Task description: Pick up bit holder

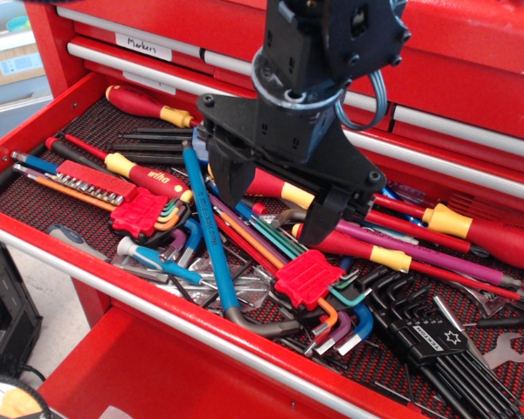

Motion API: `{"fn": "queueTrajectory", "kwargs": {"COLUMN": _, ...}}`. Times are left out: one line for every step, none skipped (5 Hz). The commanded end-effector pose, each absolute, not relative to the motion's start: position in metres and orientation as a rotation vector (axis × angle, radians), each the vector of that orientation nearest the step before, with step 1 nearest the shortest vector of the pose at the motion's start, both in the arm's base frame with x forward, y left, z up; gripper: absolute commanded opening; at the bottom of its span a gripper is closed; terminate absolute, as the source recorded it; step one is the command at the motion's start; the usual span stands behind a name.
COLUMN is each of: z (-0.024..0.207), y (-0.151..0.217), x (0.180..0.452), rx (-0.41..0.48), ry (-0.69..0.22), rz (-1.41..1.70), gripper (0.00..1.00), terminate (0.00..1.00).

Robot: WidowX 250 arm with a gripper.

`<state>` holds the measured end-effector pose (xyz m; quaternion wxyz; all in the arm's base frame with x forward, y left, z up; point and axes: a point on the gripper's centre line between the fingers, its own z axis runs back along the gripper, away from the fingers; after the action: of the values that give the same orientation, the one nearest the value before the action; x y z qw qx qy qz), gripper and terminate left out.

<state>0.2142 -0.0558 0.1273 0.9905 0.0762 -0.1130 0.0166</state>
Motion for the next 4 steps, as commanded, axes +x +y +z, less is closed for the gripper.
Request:
{"fn": "queueTrajectory", "kwargs": {"z": 0.127, "y": -0.056, "x": 0.214, "rx": 0.153, "ry": -0.227, "rz": 0.033, "gripper": 1.0, "terminate": 0.0}}
{"fn": "queueTrajectory", "kwargs": {"z": 0.119, "y": -0.016, "x": 0.21, "rx": 0.184, "ry": -0.227, "rz": -0.224, "gripper": 1.0, "terminate": 0.0}}
{"fn": "queueTrajectory", "kwargs": {"z": 0.115, "y": 0.022, "x": 0.217, "rx": 0.252, "ry": -0.233, "rz": -0.485, "gripper": 1.0, "terminate": 0.0}}
{"fn": "queueTrajectory", "kwargs": {"z": 0.107, "y": 0.052, "x": 0.23, "rx": 0.248, "ry": -0.19, "rz": -0.747, "gripper": 1.0, "terminate": 0.0}}
